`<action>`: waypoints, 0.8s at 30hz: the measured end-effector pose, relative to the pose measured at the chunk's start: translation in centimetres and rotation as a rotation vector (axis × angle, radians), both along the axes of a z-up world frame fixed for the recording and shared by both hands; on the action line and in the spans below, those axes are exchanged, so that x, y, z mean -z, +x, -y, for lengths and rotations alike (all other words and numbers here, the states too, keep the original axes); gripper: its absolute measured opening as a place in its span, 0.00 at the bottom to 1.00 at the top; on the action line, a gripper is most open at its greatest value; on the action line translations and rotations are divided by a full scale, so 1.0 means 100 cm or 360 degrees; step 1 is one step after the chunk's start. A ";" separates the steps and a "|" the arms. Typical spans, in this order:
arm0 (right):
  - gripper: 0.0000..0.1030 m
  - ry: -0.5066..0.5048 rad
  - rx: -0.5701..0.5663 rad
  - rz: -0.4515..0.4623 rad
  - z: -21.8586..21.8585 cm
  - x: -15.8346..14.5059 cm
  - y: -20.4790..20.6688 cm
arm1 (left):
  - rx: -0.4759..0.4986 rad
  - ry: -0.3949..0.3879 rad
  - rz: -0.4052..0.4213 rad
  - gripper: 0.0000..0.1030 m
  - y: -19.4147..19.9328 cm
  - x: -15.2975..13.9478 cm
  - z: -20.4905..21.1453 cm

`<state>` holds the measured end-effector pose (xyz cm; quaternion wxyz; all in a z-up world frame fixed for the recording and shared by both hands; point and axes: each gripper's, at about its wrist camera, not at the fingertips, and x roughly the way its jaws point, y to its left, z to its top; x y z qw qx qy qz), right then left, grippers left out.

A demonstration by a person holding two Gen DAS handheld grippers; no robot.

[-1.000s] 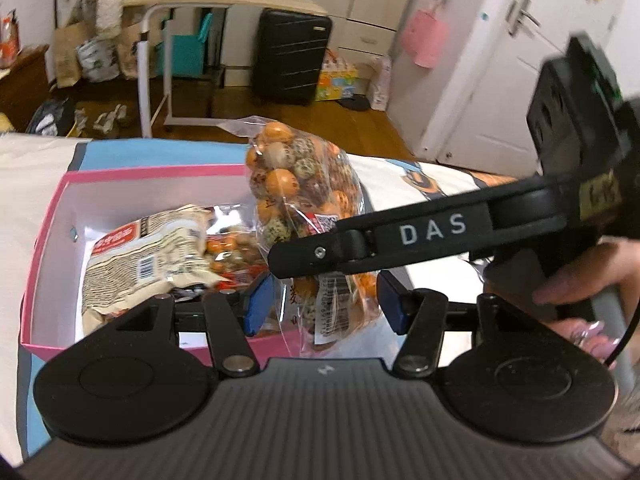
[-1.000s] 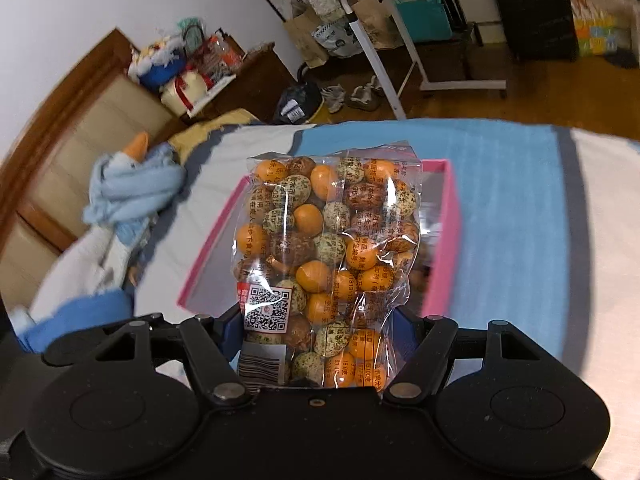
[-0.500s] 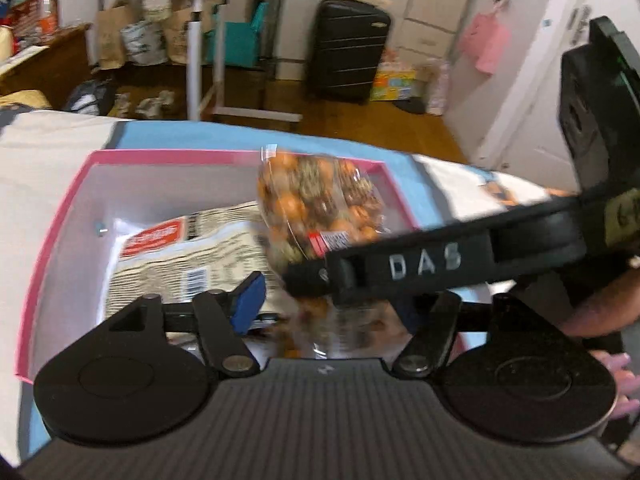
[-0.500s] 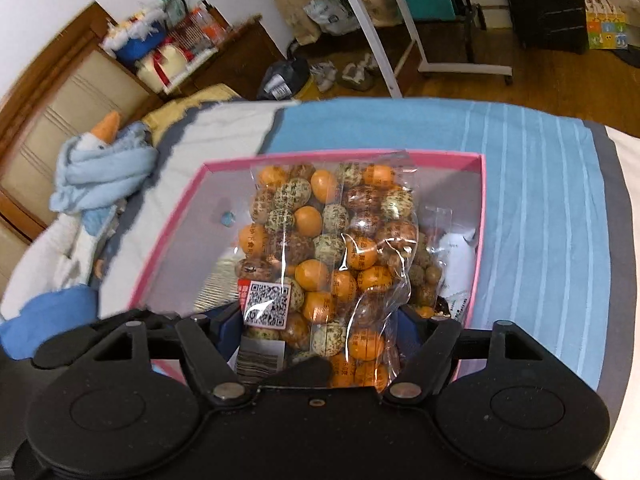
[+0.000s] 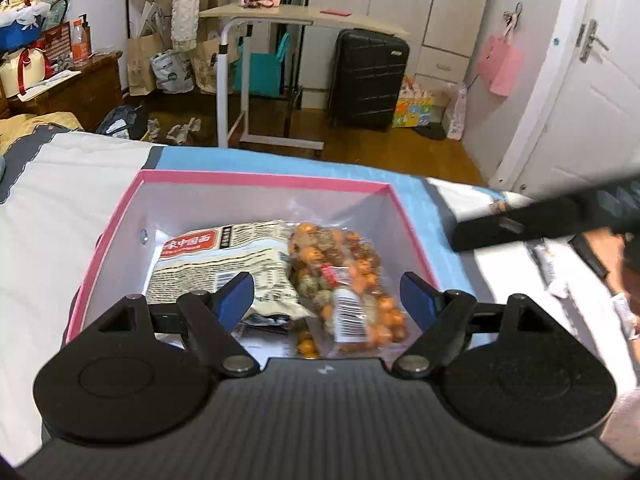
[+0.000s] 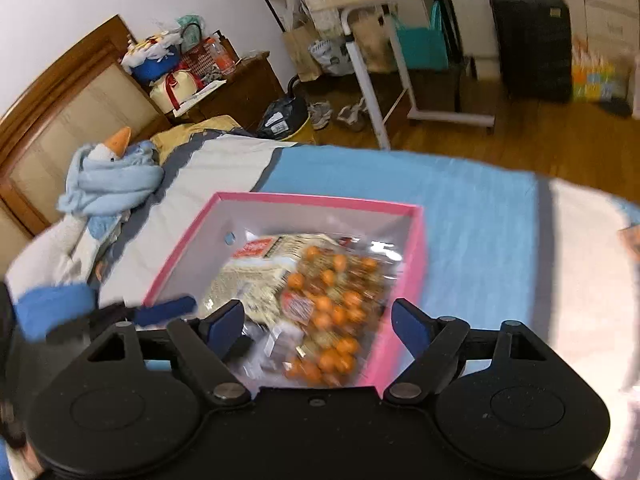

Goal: Organize snacks
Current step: 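Carry the second nut bag into the pink box and open both grippers, then grasp a white wrapped bar with the left gripper while the right gripper grasps another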

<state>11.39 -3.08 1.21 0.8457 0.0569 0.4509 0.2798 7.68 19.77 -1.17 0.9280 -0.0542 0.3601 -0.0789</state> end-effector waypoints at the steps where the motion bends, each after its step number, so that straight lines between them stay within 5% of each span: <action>1: 0.83 -0.0033 0.0003 0.0024 0.011 -0.005 -0.009 | 0.0007 -0.0020 0.0002 0.78 -0.003 -0.003 0.001; 6: 0.83 -0.0257 0.0138 0.0163 0.084 -0.024 -0.058 | 0.0107 -0.0094 0.0000 0.77 -0.014 -0.020 0.019; 15: 0.83 -0.0523 0.0430 0.0296 0.209 -0.035 -0.114 | 0.0394 -0.0052 0.0020 0.76 -0.024 -0.040 0.096; 20: 0.83 -0.0592 0.0709 0.0140 0.274 -0.014 -0.113 | 0.0516 -0.0050 -0.0024 0.77 -0.015 -0.029 0.150; 24: 0.83 -0.0492 0.0889 -0.0065 0.333 0.027 -0.100 | 0.0568 -0.0087 -0.0062 0.78 -0.001 -0.009 0.186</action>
